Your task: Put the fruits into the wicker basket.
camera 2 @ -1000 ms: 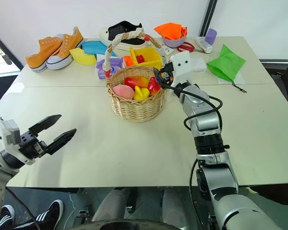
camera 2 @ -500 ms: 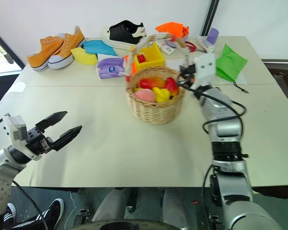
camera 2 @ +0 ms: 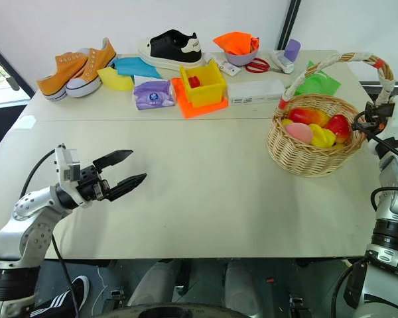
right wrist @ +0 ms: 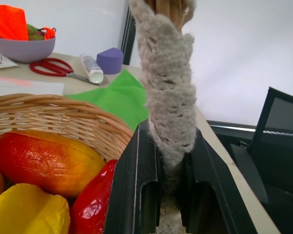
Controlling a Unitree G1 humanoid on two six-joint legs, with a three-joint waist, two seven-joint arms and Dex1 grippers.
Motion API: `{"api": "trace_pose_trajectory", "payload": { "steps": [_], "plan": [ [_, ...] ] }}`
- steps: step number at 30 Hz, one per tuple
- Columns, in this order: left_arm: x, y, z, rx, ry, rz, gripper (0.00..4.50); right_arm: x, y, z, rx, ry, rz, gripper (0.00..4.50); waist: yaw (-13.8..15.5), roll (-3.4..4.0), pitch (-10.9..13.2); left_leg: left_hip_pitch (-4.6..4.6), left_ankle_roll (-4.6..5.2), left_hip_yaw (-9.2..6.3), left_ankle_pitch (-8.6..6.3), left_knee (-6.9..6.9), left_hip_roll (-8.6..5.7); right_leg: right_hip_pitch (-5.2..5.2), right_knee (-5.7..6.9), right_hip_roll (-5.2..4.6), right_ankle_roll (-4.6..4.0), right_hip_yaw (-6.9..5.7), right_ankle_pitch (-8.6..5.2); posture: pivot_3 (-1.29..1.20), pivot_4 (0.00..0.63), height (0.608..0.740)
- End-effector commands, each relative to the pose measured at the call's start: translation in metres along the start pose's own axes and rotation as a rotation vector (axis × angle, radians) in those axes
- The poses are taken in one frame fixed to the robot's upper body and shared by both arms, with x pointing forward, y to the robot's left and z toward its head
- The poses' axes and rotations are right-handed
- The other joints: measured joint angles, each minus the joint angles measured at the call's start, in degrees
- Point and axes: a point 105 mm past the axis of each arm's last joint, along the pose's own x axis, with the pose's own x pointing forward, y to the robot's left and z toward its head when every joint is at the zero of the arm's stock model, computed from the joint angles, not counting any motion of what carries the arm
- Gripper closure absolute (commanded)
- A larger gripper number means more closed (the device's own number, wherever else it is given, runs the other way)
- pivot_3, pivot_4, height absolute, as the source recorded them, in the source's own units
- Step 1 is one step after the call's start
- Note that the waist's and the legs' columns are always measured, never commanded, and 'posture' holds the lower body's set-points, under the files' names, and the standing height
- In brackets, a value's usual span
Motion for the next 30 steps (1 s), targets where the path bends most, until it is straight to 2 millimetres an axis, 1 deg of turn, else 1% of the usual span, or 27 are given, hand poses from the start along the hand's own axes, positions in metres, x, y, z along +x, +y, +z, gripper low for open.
{"api": "trace_pose_trajectory", "payload": {
  "steps": [1,4,8,9,10,13,15,17,19,20,22,23,26,27,28,29,30],
  "plan": [
    [0.001,0.002,0.005,0.037,0.002,-0.014,0.00,-0.004,-0.013,0.002,-0.039,-0.018,-0.064,3.52,0.0,-0.01,0.0,0.00,0.00,0.00,0.00,0.00,0.00,0.00,-0.01,0.00,0.00,0.00,0.00,0.00,0.150,0.740],
    [0.001,0.002,0.005,0.040,0.000,-0.012,0.00,-0.004,-0.015,0.000,0.003,-0.022,-0.094,2.25,0.0,0.01,0.0,0.00,0.00,0.00,0.00,0.00,-0.01,0.00,0.00,0.00,0.01,0.01,0.00,0.00,0.150,0.740],
    [-0.002,0.003,0.003,0.034,-0.004,0.013,0.00,-0.007,-0.018,-0.005,0.101,-0.052,-0.124,0.26,-0.1,0.01,0.0,0.00,0.00,-0.01,0.00,0.00,0.00,-0.01,0.01,0.01,0.02,0.01,0.01,0.00,0.150,0.740],
    [-0.004,0.003,0.002,0.034,-0.002,0.025,0.00,-0.009,-0.021,-0.005,0.124,-0.062,-0.150,0.04,-0.2,0.01,0.0,0.00,0.00,-0.01,0.00,0.00,0.01,-0.01,0.01,0.01,0.02,0.01,0.01,0.00,0.150,0.740],
    [-0.006,0.003,0.001,0.038,-0.003,0.036,0.00,-0.011,-0.025,-0.004,0.140,-0.072,-0.181,0.04,-0.2,0.01,0.0,0.00,0.00,-0.01,0.00,0.00,0.01,-0.01,0.01,0.01,0.02,0.01,0.01,0.00,0.150,0.740],
    [-0.007,0.002,-0.001,0.037,-0.006,0.054,0.00,-0.019,-0.027,0.004,0.178,-0.122,-0.220,0.04,-0.1,0.02,0.0,0.00,0.00,-0.01,0.00,0.00,0.01,-0.01,0.01,0.01,0.02,0.02,0.01,0.00,0.150,0.740],
    [-0.008,0.002,-0.001,0.039,-0.008,0.062,0.00,-0.028,-0.016,0.012,0.224,-0.165,-0.197,0.04,0.0,0.03,0.0,-0.01,0.00,-0.03,0.00,0.00,0.01,-0.02,0.01,0.01,0.03,0.02,0.01,0.00,0.150,0.740],
    [-0.011,0.005,0.000,0.054,-0.003,0.078,0.00,-0.040,0.002,0.021,0.275,-0.216,-0.165,0.04,0.0,0.03,0.0,-0.01,0.00,-0.05,0.00,0.00,0.03,-0.03,0.02,0.02,0.03,0.01,0.01,0.00,0.150,0.740],
    [-0.014,0.013,-0.001,0.066,0.005,0.118,0.00,-0.055,0.031,0.033,0.258,-0.268,-0.097,0.04,0.0,0.04,0.0,-0.01,0.00,-0.07,0.00,-0.01,0.03,-0.04,0.03,0.02,0.03,0.01,0.01,0.00,0.150,0.740],
    [-0.015,0.016,0.001,0.067,-0.001,0.133,0.00,-0.062,0.041,0.036,0.267,-0.277,-0.089,0.04,-0.1,0.04,0.0,-0.01,0.00,-0.09,0.00,-0.03,0.03,-0.06,0.04,0.02,0.03,0.00,0.01,0.00,0.150,0.740],
    [-0.017,0.023,0.002,0.087,-0.005,0.178,0.00,-0.072,0.069,0.039,0.263,-0.287,-0.017,0.04,-0.2,0.08,0.0,-0.01,-0.01,-0.10,0.00,-0.04,0.06,-0.10,0.08,0.04,0.03,0.02,0.01,0.00,0.150,0.740],
    [-0.018,0.029,0.000,0.086,0.007,0.221,0.00,-0.075,0.088,0.039,0.260,-0.279,0.053,0.04,-0.3,0.08,0.0,-0.01,-0.01,-0.09,-0.01,-0.04,0.06,-0.11,0.09,0.04,0.02,0.03,0.00,0.00,0.150,0.740],
    [-0.025,0.044,-0.001,0.109,0.013,0.327,0.00,-0.088,0.168,0.038,0.264,-0.234,0.438,0.04,-0.4,0.07,0.0,0.04,-0.02,-0.07,-0.01,-0.03,0.05,-0.08,0.06,0.04,-0.01,0.05,-0.01,0.00,0.150,0.740],
    [-0.028,0.050,-0.002,0.115,0.015,0.366,0.00,-0.093,0.187,0.035,0.295,-0.198,0.545,0.04,-0.4,0.07,0.0,0.05,-0.02,-0.07,-0.01,-0.03,0.07,-0.08,0.07,0.06,-0.01,0.04,-0.01,0.00,0.150,0.740],
    [-0.031,0.054,-0.002,0.111,0.011,0.399,0.00,-0.096,0.198,0.033,0.308,-0.172,0.622,0.04,-0.3,0.07,0.0,0.05,-0.02,-0.07,-0.01,-0.03,0.09,-0.09,0.08,0.06,-0.01,0.03,-0.01,0.00,0.150,0.740],
    [-0.041,0.065,-0.001,0.089,-0.016,0.477,0.00,-0.102,0.214,0.029,0.307,-0.140,0.748,0.04,-0.2,0.07,0.0,0.06,-0.02,-0.09,-0.01,-0.03,0.09,-0.10,0.08,0.06,0.00,0.01,-0.01,0.00,0.150,0.740],
    [-0.048,0.072,-0.001,0.072,-0.039,0.529,0.00,-0.106,0.224,0.026,0.299,-0.120,0.830,0.04,-0.1,0.07,0.0,0.05,-0.02,-0.10,-0.01,-0.03,0.08,-0.14,0.05,0.05,0.00,-0.01,-0.01,0.00,0.150,0.740]
  ]
}}
